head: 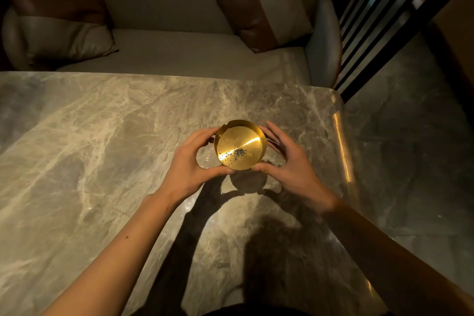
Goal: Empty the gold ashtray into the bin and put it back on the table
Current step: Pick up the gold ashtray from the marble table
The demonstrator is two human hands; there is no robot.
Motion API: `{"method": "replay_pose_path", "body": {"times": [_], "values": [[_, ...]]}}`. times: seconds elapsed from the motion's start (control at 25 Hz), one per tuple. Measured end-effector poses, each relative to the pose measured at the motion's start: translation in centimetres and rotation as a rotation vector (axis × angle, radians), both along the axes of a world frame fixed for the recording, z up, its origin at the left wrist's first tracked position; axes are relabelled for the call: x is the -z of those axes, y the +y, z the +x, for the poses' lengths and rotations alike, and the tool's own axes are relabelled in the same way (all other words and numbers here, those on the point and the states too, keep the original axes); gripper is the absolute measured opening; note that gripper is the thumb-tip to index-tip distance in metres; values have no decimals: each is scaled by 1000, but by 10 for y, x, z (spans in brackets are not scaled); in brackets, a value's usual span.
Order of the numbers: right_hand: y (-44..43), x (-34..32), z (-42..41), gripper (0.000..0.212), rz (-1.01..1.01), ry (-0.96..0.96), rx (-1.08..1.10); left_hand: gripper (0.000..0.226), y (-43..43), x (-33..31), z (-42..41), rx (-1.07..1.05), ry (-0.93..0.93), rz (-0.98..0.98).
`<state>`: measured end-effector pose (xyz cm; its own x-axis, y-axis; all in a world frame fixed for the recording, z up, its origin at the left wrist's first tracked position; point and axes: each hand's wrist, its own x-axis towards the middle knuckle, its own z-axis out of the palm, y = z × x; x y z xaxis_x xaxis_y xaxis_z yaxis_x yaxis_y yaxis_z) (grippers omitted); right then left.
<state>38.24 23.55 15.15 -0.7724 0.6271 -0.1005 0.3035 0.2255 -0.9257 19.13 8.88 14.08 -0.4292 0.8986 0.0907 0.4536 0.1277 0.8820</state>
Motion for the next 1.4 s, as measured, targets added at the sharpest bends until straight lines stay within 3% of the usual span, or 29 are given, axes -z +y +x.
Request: {"method": "replay_pose_path", "body": {"times": [0.44,1.0,1.4], "values": [[19,7,29,96,-6,-51,46,87,33,17,22,74,-83,-2],[174,44,264,100,-177,-4,30,89,180,28,264,32,-45,-148],[197,53,344,95,-172,-12,141,89,226,39,329,153,-13,-197]]}}
